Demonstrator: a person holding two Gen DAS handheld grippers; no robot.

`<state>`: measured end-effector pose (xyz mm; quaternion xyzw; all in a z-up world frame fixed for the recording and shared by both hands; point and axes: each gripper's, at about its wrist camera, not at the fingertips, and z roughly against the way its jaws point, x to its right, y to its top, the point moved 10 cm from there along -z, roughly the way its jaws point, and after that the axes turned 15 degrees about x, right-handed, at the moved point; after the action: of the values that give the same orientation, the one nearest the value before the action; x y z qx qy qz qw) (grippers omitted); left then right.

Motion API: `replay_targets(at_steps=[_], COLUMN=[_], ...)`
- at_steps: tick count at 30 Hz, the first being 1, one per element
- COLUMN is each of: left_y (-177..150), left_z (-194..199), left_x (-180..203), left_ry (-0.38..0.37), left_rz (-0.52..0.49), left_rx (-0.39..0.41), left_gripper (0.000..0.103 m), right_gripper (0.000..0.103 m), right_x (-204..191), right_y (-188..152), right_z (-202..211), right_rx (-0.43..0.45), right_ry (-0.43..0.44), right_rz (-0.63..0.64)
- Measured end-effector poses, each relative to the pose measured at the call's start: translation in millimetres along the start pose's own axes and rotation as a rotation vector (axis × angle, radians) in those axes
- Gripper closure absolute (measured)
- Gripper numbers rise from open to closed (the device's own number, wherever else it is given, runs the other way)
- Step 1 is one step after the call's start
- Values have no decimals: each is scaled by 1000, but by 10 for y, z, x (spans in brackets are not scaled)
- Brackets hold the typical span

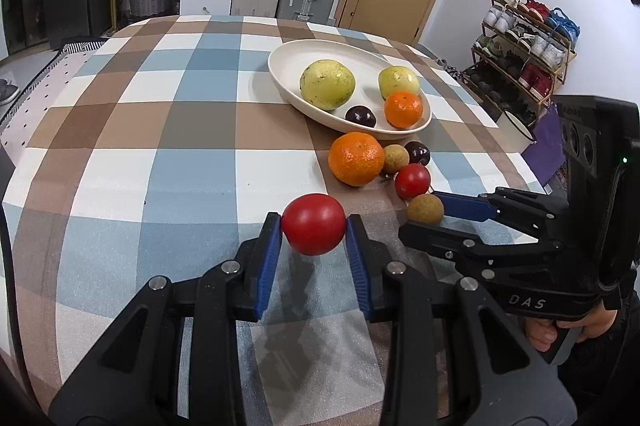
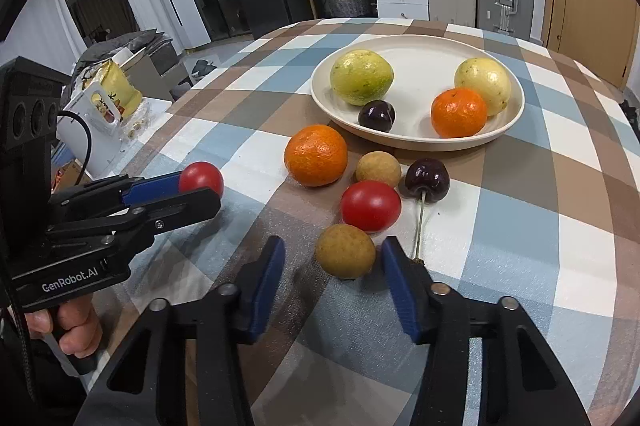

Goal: Organize fruits
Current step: 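Grasp the red tomato with the left tool while the right tool grasps a brown round fruit, then carry the held tomato and brown fruit up and over the white plate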

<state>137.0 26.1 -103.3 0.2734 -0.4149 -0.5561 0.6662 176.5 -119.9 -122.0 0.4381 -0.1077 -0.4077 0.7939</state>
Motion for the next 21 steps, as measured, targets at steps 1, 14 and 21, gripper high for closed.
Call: replay_targets(at_steps=[1,14,21], left_y=[-1,45,146], left_z=[1,36,50], left_x=[0,136,222], left_ry=[0,-11,-25], left_rz=[0,-20,-27], left_rx=[-1,11,26], left_gripper=[73,73,73], right_gripper=[64,73,73], right_x=[10,82,89], right_y=[-2,-31,111], right_z=[2,165,348], right_rx=[1,27,76], right_ry=[-8,9,12], right_rz=[7,-23,-28])
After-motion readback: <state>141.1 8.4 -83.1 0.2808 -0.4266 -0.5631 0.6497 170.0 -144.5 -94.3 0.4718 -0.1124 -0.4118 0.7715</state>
